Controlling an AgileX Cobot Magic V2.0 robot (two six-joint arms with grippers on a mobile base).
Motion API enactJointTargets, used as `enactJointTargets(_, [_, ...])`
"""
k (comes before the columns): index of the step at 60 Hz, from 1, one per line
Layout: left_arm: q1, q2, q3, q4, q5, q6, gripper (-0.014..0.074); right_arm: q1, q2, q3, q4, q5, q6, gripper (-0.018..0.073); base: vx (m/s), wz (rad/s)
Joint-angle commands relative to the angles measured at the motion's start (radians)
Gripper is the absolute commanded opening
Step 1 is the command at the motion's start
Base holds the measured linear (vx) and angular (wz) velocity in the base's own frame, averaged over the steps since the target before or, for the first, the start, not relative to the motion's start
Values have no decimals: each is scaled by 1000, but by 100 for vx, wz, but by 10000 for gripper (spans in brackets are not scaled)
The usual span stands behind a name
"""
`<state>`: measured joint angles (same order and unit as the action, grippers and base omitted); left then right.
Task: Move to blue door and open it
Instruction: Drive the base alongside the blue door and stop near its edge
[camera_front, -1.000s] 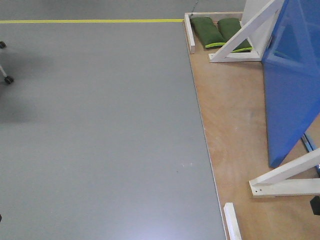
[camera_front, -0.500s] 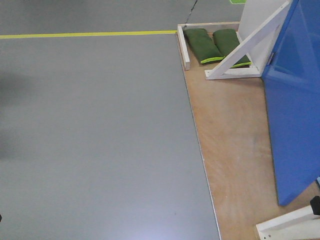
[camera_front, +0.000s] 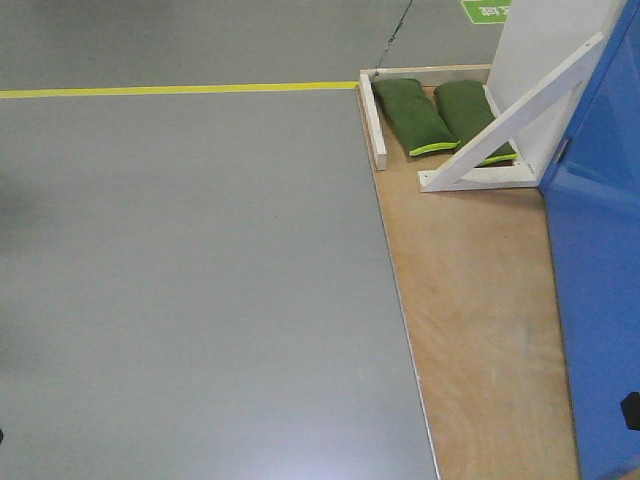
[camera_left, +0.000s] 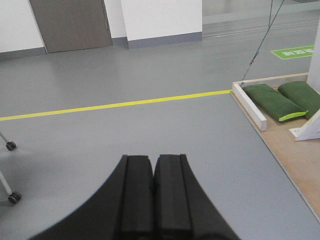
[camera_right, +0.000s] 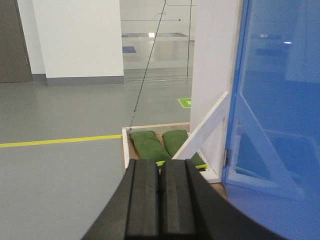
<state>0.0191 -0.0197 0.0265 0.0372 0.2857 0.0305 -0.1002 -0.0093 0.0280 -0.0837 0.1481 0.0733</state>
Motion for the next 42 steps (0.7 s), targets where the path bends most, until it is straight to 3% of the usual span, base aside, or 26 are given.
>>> enactJointTargets(1, [-4,-7,6,-8,-85,-2,70,0,-17,22,-12,-83,-4,2,28,7])
enactJointTargets(42, [-4,-7,6,-8,-85,-2,70,0,-17,22,-12,-83,-4,2,20,0])
